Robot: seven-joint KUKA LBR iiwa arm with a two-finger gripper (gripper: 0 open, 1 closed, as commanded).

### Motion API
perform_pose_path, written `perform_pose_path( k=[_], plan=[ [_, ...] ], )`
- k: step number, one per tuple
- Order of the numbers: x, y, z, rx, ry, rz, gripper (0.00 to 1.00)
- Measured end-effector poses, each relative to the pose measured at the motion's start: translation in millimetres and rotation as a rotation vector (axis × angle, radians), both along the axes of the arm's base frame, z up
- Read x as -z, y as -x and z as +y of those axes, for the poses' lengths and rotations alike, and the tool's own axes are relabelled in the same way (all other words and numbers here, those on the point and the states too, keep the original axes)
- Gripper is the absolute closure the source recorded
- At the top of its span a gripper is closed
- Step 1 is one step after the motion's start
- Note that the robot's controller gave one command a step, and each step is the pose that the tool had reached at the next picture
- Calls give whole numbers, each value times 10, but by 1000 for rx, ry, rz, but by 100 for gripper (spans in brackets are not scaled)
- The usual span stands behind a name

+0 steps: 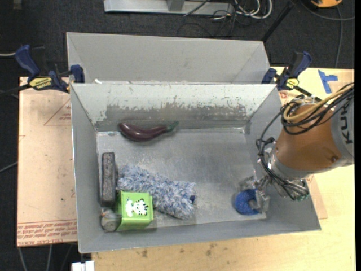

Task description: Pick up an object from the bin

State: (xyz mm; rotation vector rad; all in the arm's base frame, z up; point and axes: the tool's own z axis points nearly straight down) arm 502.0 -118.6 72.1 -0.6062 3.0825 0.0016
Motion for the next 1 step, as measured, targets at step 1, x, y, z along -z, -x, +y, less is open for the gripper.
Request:
perform_pose_path(
  k=[1],
  plan=[
    [-1389, -198, -221, -237, 3, -8, 100]
  ],
)
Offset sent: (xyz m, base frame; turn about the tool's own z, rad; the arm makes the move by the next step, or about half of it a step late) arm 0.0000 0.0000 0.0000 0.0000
